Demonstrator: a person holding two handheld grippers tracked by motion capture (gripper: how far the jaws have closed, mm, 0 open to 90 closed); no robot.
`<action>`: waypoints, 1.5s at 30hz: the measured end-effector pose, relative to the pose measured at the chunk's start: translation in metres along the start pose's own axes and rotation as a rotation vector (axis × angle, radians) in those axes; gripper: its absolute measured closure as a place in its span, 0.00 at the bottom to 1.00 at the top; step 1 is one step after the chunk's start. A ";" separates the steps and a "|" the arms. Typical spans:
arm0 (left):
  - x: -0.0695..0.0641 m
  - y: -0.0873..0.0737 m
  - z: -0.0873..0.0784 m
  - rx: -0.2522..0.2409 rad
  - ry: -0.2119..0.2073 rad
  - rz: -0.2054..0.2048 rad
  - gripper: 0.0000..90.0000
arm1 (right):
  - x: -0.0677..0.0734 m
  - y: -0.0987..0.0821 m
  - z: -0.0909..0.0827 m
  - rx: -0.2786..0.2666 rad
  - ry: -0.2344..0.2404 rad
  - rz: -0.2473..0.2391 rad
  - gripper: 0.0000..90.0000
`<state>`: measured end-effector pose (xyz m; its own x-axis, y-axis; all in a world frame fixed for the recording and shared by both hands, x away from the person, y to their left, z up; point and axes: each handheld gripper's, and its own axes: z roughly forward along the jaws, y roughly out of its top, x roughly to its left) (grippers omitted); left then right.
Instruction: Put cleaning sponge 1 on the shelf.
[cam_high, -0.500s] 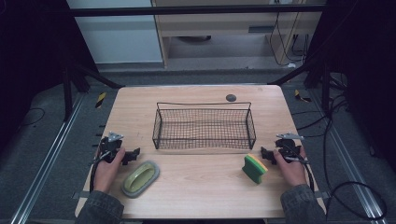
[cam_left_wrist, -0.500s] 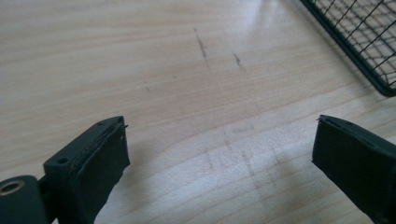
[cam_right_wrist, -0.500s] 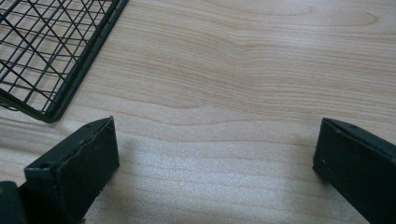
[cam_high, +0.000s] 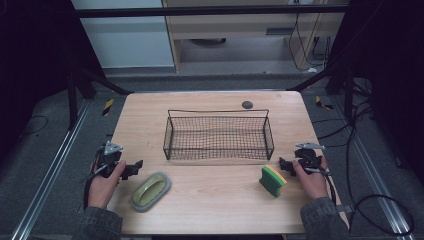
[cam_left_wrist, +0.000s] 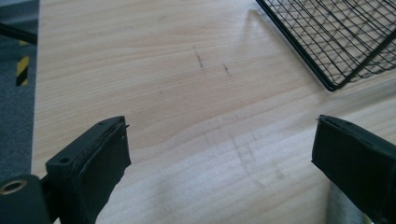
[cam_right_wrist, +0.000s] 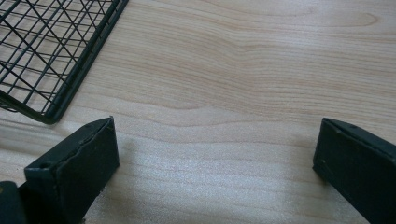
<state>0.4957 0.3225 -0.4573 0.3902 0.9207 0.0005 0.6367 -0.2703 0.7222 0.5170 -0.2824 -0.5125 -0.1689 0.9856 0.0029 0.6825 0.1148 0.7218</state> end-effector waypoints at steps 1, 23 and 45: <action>-0.005 0.007 -0.001 0.024 -0.008 0.002 0.04 | 0.000 0.000 0.000 -0.001 0.001 0.000 0.00; -0.046 0.024 -0.063 0.184 -0.060 0.247 0.05 | 0.001 0.000 -0.001 0.001 -0.003 0.002 0.01; -0.074 0.028 -0.059 0.378 -0.140 0.407 0.08 | 0.002 0.000 0.000 -0.002 -0.010 0.004 0.01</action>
<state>0.4449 0.2632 -0.3964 0.7215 0.6825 0.1165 0.6007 -0.7007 0.3850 0.5164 -0.2803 -0.5126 -0.1591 0.9873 -0.0006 0.6816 0.1103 0.7234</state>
